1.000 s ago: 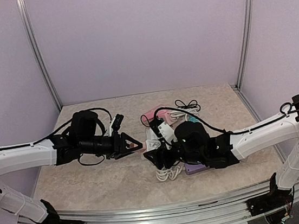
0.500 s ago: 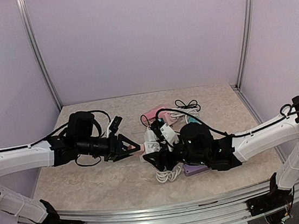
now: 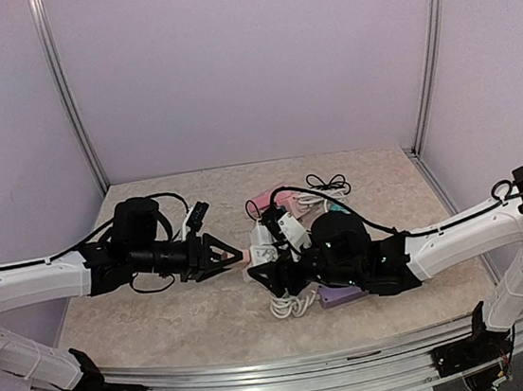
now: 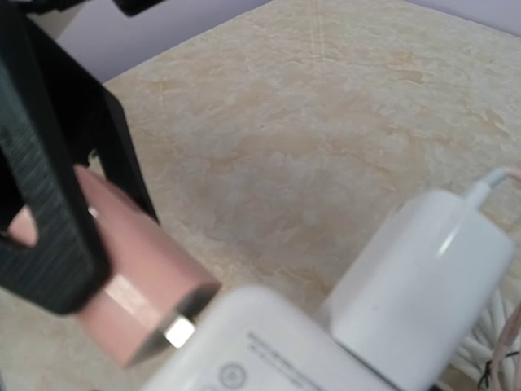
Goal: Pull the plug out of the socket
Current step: Remove the plug from the socket, then place the plug at the center of the board.
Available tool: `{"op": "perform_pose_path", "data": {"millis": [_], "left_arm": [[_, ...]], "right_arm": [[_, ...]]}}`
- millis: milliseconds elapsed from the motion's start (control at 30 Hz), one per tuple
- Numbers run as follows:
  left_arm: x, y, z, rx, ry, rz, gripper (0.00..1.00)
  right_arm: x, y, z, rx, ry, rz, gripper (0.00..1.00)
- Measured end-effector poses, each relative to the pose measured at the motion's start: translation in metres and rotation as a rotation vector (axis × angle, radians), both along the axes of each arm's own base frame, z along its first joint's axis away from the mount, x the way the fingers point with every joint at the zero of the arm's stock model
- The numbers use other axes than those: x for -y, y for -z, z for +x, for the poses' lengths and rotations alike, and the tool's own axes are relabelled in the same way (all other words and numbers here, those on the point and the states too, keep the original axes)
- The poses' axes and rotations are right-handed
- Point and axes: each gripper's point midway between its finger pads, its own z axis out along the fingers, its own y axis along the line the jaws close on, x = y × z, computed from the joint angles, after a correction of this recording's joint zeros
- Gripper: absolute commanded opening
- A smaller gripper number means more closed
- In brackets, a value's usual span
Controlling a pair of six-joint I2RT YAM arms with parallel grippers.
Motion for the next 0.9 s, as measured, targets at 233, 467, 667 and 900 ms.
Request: {"op": "perform_pose_path", "data": {"millis": [233, 467, 667, 900], "left_arm": [[-0.005, -0.003, 0.001, 0.029, -0.003, 0.003, 0.10], [-0.016, 0.012, 0.006, 0.009, -0.037, 0.086, 0.10], [-0.017, 0.015, 0.007, 0.005, -0.040, 0.097, 0.10], [-0.028, 0.016, 0.017, -0.014, -0.070, 0.113, 0.11]], "right_arm": [[0.003, 0.002, 0.003, -0.033, 0.024, 0.015, 0.00], [0.015, 0.009, 0.018, -0.031, 0.108, -0.028, 0.00], [0.017, 0.009, 0.020, -0.028, 0.119, -0.030, 0.00], [0.017, 0.009, 0.020, -0.026, 0.118, -0.031, 0.00]]}}
